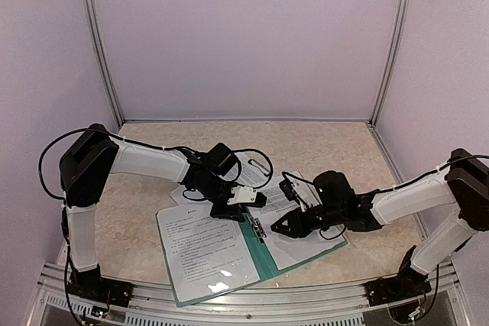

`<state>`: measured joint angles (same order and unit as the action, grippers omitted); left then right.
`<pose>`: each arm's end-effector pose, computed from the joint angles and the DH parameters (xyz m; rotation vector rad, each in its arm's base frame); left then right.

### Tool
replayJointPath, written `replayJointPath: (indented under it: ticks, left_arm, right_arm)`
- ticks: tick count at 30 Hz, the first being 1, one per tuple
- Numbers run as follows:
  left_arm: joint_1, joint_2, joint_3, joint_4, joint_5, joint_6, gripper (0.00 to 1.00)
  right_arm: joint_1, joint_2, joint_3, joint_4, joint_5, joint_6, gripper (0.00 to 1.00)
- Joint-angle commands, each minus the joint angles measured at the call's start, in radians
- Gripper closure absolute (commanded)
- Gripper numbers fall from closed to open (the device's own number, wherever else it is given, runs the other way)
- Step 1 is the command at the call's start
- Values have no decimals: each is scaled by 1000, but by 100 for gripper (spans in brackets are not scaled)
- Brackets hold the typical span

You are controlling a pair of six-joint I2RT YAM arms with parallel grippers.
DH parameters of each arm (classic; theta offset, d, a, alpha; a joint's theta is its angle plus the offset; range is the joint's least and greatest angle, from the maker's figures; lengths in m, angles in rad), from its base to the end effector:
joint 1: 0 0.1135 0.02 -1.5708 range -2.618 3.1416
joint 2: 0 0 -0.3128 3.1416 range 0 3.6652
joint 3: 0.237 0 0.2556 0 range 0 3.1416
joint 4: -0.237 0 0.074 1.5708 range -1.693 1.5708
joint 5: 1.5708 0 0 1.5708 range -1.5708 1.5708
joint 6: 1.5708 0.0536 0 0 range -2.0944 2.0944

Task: Put the files into the folder
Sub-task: Clamp the file at the center of the board.

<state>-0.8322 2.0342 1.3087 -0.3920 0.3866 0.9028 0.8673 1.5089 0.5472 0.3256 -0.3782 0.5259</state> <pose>0.2811 -0.3387 0.1622 2.0867 1.6134 -0.4940 0.1736 0.2352 0.1827 -0.6388 2.3356 1.1342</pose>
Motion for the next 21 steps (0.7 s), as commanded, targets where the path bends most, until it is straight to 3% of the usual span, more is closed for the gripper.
replayJointPath:
  ticks: [1,15,21]
  left_arm:
    - [-10,-43,-13,-36,24,-15,70]
    - [-26,60,92,-74,47,48,69]
    - [-31,97,123,-114,50,84,62]
  right_arm:
    - [-11,-8,-15,14,4,9,71]
    - [-14,-22,-23,9,5,14,71]
    - [-17,-31,-33,8,7,14,71]
